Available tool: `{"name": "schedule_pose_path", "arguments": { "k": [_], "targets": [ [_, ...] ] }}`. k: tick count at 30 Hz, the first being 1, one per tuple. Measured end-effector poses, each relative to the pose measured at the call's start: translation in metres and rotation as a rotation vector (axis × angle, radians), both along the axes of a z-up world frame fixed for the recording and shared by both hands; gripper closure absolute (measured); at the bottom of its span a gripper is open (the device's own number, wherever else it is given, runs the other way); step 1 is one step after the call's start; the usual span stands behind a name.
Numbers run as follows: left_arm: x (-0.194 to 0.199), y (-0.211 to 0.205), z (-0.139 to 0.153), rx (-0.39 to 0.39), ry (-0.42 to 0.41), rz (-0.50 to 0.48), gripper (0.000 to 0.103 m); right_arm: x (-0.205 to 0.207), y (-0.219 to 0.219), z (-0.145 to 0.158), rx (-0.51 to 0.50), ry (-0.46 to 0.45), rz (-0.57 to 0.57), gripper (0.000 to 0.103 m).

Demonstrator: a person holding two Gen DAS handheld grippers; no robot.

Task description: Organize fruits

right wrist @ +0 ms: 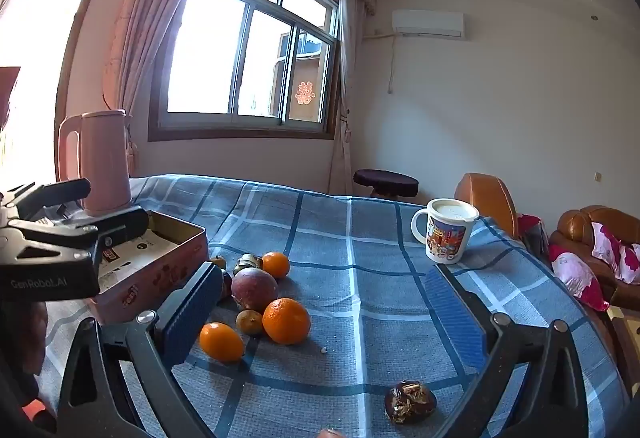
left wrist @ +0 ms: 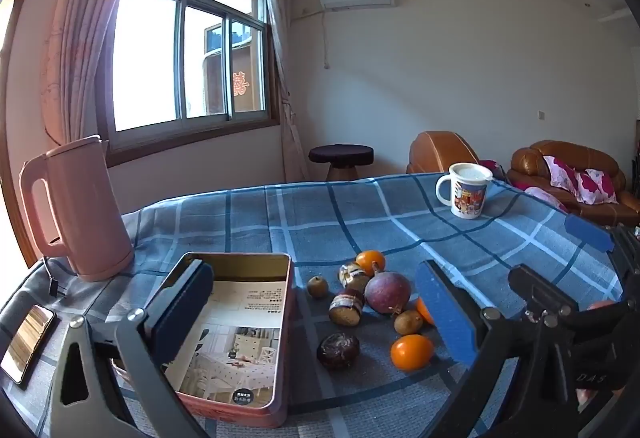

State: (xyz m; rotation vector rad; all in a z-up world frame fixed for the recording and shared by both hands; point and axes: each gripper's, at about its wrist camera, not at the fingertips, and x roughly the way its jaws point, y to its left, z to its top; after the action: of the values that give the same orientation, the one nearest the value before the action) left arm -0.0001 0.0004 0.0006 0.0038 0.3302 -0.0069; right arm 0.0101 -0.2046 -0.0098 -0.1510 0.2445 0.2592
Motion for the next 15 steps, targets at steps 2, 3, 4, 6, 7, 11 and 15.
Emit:
{"name": "schedule_pose_path", "arguments": {
  "k": [2, 3, 4, 6, 7, 11, 15],
  "targets": [
    [0.0, 0.002, 0.001, -0.003, -0.004, 0.0, 0.0, 0.0, -0.001, -0.001, -0.004, 0.003, -0.002, 0.001],
    [-0.001, -0.005, -0.001, 0.04, -0.005, -0.01, 0.0, 0.0, -0.001, -0.002, -0.009, 0.004, -0.003, 0.001],
    [-0.002, -0.005, -0.001, 0.038, -0.004, -0.013, 0.0, 0.001, -0.002, -0.002, -0.013, 0.002, -0.006, 0.001],
    [-0.002, -0.007, -0.001, 0.035, -0.003, -0.012, 0.0, -0.001, -0.001, 0.0, -0.014, -0.002, -0.01, 0.001],
    [-0.002, -0.008, -0.001, 0.032, -0.004, -0.013, 0.0, -0.004, -0.001, 0.001, -0.007, -0.005, -0.012, 0.001],
    [-0.003, -0.01, -0.003, 0.037, -0.003, -0.013, 0.0, -0.004, -0.003, 0.003, 0.023, 0.008, -0.015, 0.001],
    [0.001, -0.01, -0.003, 0.03, 0.002, -0.019, 0.0, -0.002, -0.013, -0.003, 0.045, 0.009, -0.015, 0.001]
  ]
}}
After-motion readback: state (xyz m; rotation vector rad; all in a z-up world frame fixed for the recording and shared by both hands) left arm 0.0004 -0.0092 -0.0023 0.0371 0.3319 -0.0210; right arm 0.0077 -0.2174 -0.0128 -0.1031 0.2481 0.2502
